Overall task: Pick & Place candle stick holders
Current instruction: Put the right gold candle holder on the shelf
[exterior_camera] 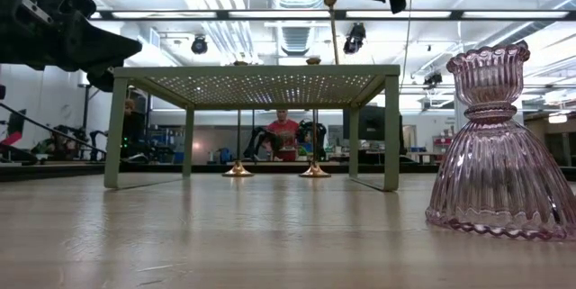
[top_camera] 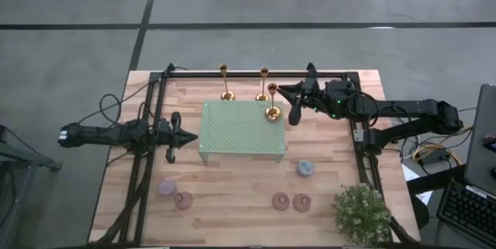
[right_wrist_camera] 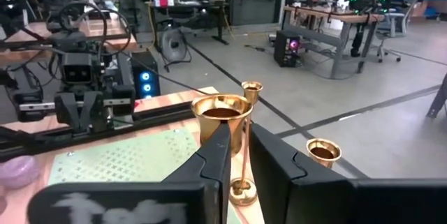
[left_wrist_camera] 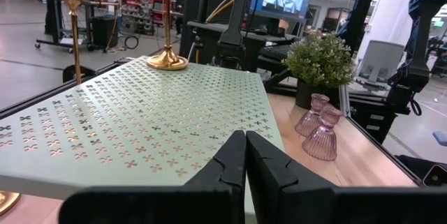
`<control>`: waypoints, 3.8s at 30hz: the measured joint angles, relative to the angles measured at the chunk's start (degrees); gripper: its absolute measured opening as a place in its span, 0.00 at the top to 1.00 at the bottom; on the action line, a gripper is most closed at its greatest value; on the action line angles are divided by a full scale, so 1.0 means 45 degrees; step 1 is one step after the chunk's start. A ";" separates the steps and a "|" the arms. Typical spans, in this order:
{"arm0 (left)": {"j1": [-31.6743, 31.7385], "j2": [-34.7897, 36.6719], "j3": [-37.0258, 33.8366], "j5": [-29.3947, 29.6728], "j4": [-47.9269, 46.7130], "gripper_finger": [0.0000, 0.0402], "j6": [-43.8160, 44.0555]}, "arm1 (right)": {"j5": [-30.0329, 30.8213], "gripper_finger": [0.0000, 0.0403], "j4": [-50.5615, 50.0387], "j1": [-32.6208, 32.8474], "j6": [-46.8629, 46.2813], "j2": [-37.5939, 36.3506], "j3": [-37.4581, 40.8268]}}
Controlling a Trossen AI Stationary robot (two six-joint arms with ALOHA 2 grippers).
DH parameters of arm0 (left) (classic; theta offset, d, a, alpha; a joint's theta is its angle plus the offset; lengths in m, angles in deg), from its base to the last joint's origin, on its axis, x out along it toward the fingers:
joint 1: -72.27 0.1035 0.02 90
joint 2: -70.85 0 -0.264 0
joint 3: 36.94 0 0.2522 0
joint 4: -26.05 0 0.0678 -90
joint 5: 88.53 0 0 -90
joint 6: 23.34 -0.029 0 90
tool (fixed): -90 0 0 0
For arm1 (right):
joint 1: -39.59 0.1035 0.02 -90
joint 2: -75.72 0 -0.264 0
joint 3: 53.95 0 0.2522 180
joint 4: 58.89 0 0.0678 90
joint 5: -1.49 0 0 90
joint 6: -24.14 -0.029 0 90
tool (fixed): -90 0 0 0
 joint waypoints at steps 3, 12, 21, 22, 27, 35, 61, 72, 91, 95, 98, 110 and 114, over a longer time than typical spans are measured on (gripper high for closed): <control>0.0004 0.0000 0.0000 0.0000 0.0000 0.97 0.0002 | 0.0000 0.89 -0.0132 0.0001 -0.0005 -0.0096 0.0010; 0.0000 0.0000 0.0000 0.0000 0.0000 0.97 -0.0003 | -0.0316 0.89 -0.1640 0.0141 -0.0260 -0.0034 0.0024; 0.0000 0.0000 0.0000 0.0000 0.0000 0.97 0.0001 | -0.0637 0.89 -0.3691 0.0163 -0.0987 -0.0001 0.0031; 0.0005 -0.0003 0.0000 0.0000 0.0000 0.97 -0.0003 | -0.0653 0.89 -0.3807 0.0202 -0.1086 0.0000 0.0073; 0.0000 0.0000 0.0000 0.0000 0.0000 0.97 0.0002 | -0.0662 0.87 -0.3945 0.0481 -0.1458 0.0005 0.0579; 0.0000 0.0000 0.0000 0.0000 0.0000 0.97 -0.0003 | -0.0614 0.78 -0.3640 0.0503 -0.2286 0.0010 0.1660; 0.0004 -0.0010 0.0000 0.0000 0.0005 0.97 0.0002 | 0.0119 0.71 -0.1785 0.0806 -0.1902 0.2578 0.1875; 0.0000 -0.0015 0.0000 0.0000 0.0005 0.97 0.0000 | 0.0282 0.76 -0.2267 0.0797 -0.1608 0.1326 0.1899; 0.0003 -0.0015 0.0000 0.0002 0.0005 0.97 -0.0001 | 0.3293 0.78 -0.1505 -0.0552 -0.0874 0.1079 0.1889; 0.0005 -0.0015 0.0000 0.0000 0.0005 0.97 0.0000 | 0.2415 0.77 -0.0893 -0.1064 -0.0589 0.1079 0.1885; 0.0002 -0.0015 0.0000 0.0000 0.0005 0.97 -0.0003 | 0.1761 0.76 -0.0904 -0.1316 -0.0568 0.1079 0.1885; 0.0001 -0.0015 0.0000 0.0000 0.0005 0.97 0.0002 | -0.2469 0.75 -0.0992 -0.1277 0.0627 0.1079 0.1923; 0.0002 -0.0015 0.0000 0.0000 0.0005 0.97 -0.0003 | -0.2713 0.76 -0.0224 -0.1287 0.0573 0.1074 0.1923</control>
